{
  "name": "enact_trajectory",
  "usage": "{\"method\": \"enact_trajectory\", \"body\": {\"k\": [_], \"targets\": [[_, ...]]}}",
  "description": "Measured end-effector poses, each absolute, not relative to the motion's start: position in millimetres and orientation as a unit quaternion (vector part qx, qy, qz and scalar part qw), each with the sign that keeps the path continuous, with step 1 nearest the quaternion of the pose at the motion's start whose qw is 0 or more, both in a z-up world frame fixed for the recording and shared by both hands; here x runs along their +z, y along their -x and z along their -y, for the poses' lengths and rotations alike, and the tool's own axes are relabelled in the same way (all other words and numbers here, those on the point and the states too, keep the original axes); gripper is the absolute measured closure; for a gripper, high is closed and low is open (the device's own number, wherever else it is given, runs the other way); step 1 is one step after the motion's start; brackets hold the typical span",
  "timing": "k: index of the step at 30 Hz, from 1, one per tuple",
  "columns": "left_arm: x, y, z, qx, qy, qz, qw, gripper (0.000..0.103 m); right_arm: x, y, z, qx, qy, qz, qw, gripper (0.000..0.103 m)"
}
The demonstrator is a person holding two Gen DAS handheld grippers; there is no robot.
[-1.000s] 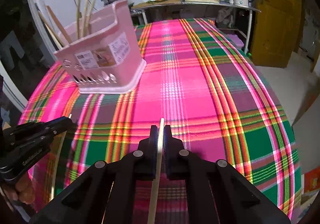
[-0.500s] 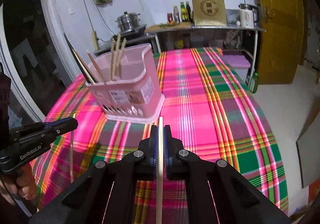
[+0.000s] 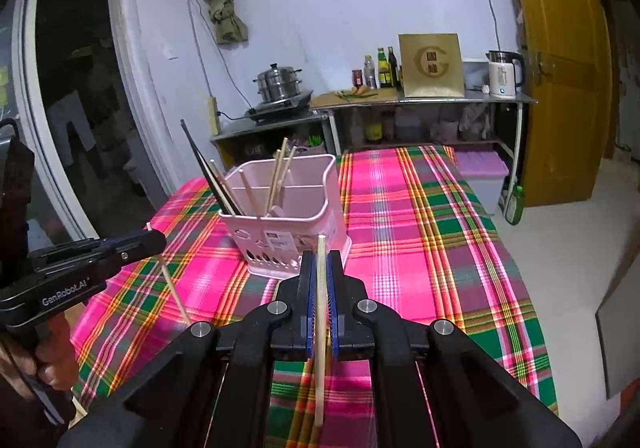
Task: Organize utensils
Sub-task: 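Lift both held wooden chopsticks and lower them into the pink basket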
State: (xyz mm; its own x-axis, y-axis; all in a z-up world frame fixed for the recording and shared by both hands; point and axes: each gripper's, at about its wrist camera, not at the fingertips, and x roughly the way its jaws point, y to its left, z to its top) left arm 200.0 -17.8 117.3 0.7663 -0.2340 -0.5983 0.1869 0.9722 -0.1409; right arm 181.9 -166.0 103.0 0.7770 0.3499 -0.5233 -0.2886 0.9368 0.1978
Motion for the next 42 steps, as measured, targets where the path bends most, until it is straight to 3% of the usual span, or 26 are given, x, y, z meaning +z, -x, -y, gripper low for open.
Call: {"method": "enact_trajectory", "body": {"k": [24,42], "targets": [[146,-194,1,-0.124,0.031,-0.314,0.941,0.098,128,-170,152,0.207,-0.038,-0.254,0.944,0.098],[212,-233,-23,-0.104,0.019,-0.277,0.955,0.098,184,-204,110,0.258,-0.029,-0.198,0.945,0.098]]}}
